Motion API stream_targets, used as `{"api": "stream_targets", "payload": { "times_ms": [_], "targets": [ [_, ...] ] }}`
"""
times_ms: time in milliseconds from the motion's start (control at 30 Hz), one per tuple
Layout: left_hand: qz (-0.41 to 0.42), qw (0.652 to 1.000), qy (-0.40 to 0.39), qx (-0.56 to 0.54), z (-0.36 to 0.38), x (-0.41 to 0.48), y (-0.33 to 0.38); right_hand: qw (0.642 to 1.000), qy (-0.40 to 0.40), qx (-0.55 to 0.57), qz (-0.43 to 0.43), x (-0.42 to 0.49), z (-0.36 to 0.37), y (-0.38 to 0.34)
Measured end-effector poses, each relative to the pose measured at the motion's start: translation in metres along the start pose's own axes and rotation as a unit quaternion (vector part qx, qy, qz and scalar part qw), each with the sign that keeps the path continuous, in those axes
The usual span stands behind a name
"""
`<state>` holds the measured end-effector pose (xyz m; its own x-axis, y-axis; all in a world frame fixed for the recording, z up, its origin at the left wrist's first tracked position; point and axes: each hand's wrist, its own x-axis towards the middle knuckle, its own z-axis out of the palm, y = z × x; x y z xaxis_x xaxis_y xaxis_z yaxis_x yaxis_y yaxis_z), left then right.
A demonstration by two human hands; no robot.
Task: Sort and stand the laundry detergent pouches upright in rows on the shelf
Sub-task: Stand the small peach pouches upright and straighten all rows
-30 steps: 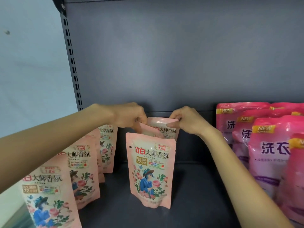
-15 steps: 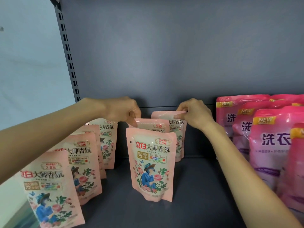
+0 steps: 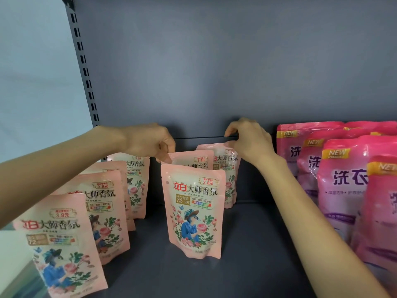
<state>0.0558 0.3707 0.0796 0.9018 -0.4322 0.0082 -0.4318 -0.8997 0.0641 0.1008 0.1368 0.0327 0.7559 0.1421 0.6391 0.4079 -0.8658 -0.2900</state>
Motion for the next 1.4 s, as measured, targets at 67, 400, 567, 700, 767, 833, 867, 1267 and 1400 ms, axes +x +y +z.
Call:
{"api": "stream_targets", "payload": {
  "times_ms": [67, 400, 567, 700, 767, 833, 867, 1267, 1400],
  "targets": [
    [0.004, 1.0, -0.003, -0.008, 0.0, -0.001, 0.002, 0.999, 0.006, 0.013, -0.04, 0.001, -0.003, -0.004],
    [0.004, 1.0, 0.007, -0.017, 0.001, -0.002, 0.003, 0.961, -0.167, 0.197, -0.1, -0.006, -0.009, -0.03],
    [-0.003, 1.0, 0.018, -0.02, 0.003, 0.001, 0.002, 0.965, -0.215, 0.115, -0.092, -0.009, -0.007, -0.026],
    [-0.014, 0.998, 0.048, -0.035, 0.003, 0.009, 0.011, 0.974, -0.2, 0.086, -0.07, -0.009, -0.009, -0.02],
    [-0.016, 0.997, 0.061, -0.041, 0.003, 0.016, 0.018, 0.981, -0.181, 0.055, -0.051, -0.008, -0.012, -0.016],
    [-0.018, 0.996, 0.068, -0.055, 0.004, 0.023, 0.024, 0.986, -0.161, 0.033, -0.035, -0.008, -0.017, -0.01],
    [-0.019, 0.995, 0.071, -0.066, 0.005, 0.027, 0.026, 0.988, -0.153, 0.026, -0.027, -0.008, -0.019, -0.007],
    [-0.003, 0.992, 0.096, -0.085, 0.015, 0.05, 0.041, 0.99, -0.138, -0.022, 0.024, -0.008, -0.018, 0.01],
    [0.003, 0.991, 0.102, -0.086, 0.017, 0.052, 0.042, 0.988, -0.148, -0.018, 0.037, -0.007, -0.021, 0.01]
  ]
}}
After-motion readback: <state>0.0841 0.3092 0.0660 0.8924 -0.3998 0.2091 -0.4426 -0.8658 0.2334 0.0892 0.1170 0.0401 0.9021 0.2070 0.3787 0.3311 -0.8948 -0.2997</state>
